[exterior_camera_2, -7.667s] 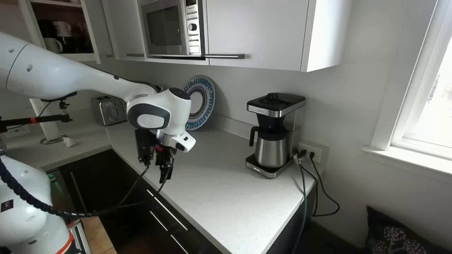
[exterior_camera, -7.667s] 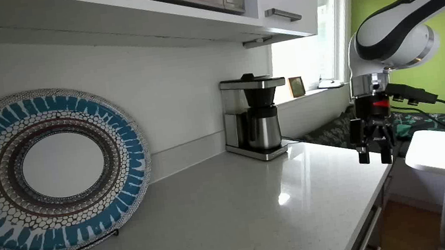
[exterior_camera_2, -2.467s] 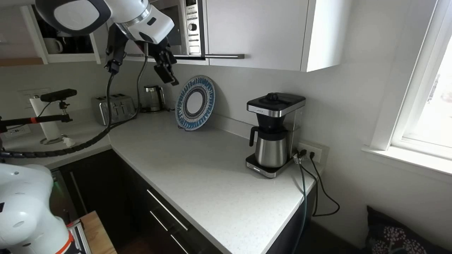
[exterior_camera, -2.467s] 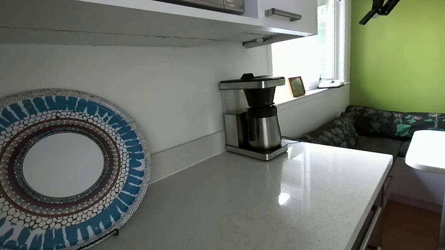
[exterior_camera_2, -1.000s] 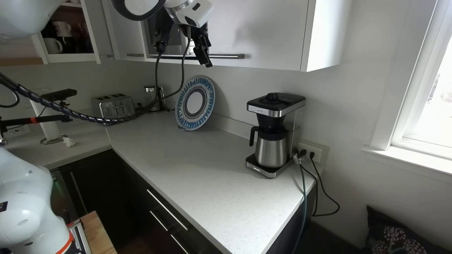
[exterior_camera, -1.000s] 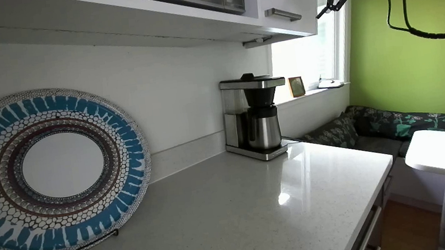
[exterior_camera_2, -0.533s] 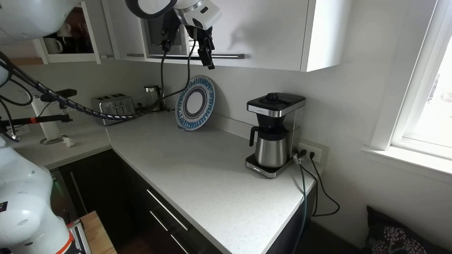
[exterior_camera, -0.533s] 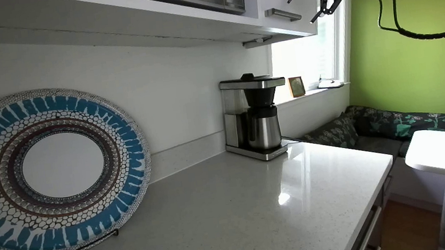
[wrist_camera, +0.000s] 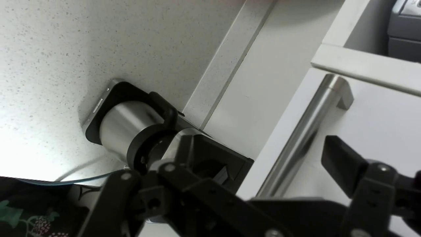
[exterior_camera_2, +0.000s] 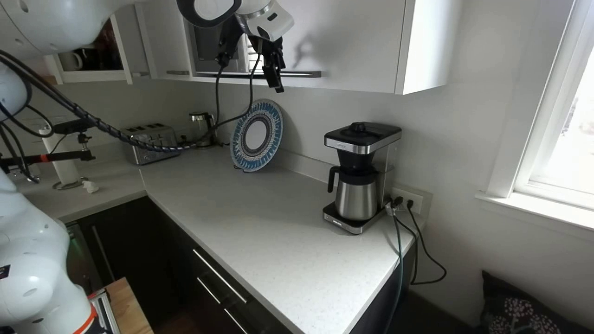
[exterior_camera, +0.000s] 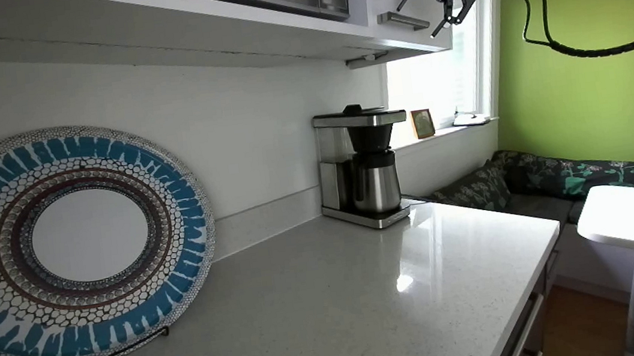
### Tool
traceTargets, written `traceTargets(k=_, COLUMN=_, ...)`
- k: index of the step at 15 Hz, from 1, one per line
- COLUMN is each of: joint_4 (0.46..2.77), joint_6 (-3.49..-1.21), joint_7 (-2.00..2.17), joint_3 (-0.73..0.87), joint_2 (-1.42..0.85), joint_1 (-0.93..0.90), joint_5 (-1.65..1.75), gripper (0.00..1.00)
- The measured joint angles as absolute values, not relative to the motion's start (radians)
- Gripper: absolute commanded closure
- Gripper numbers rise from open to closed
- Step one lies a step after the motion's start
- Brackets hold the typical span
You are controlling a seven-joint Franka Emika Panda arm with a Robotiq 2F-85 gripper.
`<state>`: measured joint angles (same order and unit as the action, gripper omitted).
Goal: Shift the cup from the cabinet on the right to the counter
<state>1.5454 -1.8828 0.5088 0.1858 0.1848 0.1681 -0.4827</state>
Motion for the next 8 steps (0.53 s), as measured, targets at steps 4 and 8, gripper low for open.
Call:
traceTargets(k=4, joint_4=1.532, joint_6=-1.883, joint_7=0.533, joint_3=0.167, joint_2=0.168, joint_1=0.168, joint_5=-0.448, gripper=0.0)
traceTargets(k=8, joint_4=1.518, joint_6=-1.883, joint_7=0.54, joint_3=0.159, joint_2=0.153, joint_1=0.168, joint_5=-0.427, gripper=0.0)
